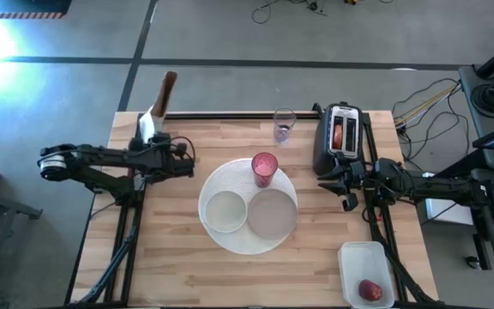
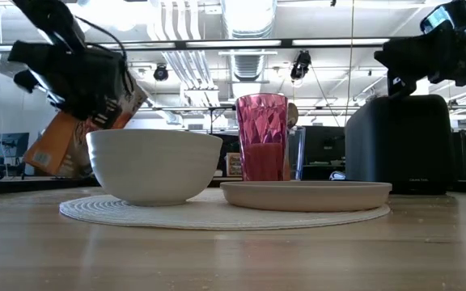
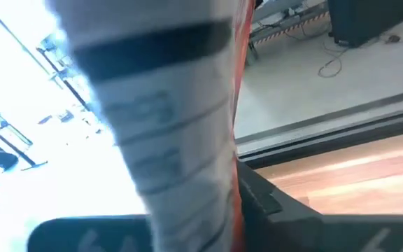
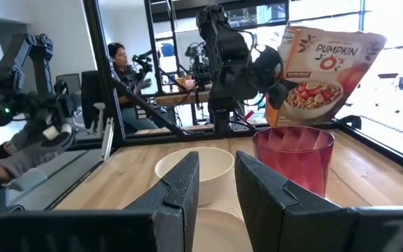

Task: Arrange a breakfast setting
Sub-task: Pour the cereal from the orange cereal box into the white bowl

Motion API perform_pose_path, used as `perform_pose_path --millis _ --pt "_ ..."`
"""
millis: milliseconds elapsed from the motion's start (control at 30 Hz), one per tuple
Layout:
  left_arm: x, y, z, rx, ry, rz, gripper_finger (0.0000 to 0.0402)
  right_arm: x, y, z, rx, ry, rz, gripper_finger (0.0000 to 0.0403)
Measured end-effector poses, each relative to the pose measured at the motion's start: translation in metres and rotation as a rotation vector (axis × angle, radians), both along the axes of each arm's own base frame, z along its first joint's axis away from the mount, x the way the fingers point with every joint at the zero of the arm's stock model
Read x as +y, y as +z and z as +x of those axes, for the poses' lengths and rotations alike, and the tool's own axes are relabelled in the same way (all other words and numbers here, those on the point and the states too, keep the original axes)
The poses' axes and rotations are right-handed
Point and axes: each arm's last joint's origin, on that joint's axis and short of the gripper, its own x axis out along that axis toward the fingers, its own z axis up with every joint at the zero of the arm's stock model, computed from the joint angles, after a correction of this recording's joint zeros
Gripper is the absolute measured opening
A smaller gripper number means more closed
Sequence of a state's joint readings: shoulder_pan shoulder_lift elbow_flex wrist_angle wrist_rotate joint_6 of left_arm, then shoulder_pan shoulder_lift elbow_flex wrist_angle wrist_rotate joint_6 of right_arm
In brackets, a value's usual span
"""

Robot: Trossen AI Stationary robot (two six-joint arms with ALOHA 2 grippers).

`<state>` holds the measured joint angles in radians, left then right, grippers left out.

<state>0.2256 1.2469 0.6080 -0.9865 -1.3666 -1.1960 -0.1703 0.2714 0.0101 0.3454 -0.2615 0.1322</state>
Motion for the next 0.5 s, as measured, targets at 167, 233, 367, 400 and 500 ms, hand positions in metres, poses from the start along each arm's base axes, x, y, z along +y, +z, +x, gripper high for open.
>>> perform_pose_path --millis 167,233,367,400,500 --pt "0.000 0.028 0.009 0.014 -0.012 -0.005 0.0001 0.000 -0.001 0.000 0.006 0.000 -0.032 0.0084" --pt "-0.002 0.044 0.013 0.029 -0.029 -0.008 0.0001 0.000 -0.001 0.000 0.006 0.000 -0.026 0.0084" --pt "-0.013 0.083 0.020 0.050 -0.098 -0.016 0.0000 0.000 0.000 0.000 0.001 0.000 -0.003 0.0084" --pt "-0.017 0.093 0.021 0.059 -0.121 -0.023 0.0000 0.000 0.000 0.000 0.001 0.000 -0.007 0.0084" --pt "-0.033 0.121 0.020 0.133 -0.217 -0.053 0.0000 0.000 -0.001 0.000 0.005 0.000 -0.029 0.0084"
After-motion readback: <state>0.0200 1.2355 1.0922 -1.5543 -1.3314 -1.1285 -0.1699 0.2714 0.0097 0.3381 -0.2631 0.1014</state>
